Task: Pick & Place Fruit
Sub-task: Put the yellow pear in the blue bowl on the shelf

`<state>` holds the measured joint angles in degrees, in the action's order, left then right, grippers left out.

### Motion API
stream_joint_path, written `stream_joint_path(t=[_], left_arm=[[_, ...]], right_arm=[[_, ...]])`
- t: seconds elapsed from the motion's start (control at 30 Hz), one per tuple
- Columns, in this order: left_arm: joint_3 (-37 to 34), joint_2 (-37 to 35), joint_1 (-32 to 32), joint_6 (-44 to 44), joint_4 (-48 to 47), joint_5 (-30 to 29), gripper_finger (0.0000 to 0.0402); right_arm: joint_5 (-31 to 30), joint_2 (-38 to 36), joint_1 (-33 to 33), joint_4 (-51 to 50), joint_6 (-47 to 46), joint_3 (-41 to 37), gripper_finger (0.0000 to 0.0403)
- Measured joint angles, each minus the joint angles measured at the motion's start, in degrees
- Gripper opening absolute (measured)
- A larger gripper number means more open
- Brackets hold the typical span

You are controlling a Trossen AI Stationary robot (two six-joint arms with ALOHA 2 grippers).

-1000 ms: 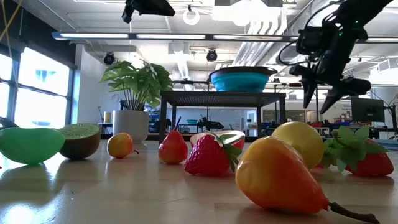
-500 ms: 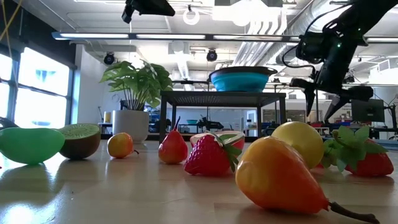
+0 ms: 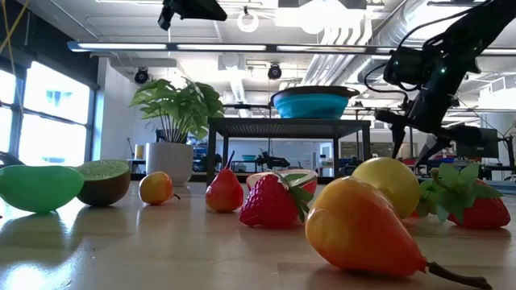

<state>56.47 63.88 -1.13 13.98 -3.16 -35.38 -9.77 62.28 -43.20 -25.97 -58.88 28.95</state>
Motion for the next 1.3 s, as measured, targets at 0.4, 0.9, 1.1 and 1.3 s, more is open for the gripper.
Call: stream_joint_path(t=[0.4, 0.9, 1.1, 1.3], left_arm=[[0.00, 0.00, 0.00, 0.00, 0.00, 0.00, 0.0005], [0.00, 0.00, 0.00, 0.00, 0.00, 0.00, 0.0005], [0.00, 0.00, 0.00, 0.00, 0.00, 0.00, 0.0005], [0.00, 0.00, 0.00, 0.00, 0.00, 0.00, 0.0005]], right_arm=[[-6.91, 4.04, 7.95, 1.09, 3.30, 0.02, 0.0213], [-10.42, 9.42, 11.75, 7.24, 8.12, 0.02, 0.0213], [-11.98, 9.16, 11.73, 6.52, 8.15, 0.02, 0.0213], [-12.56, 7.40, 11.71, 6.54, 8.64, 0.02, 0.0213]])
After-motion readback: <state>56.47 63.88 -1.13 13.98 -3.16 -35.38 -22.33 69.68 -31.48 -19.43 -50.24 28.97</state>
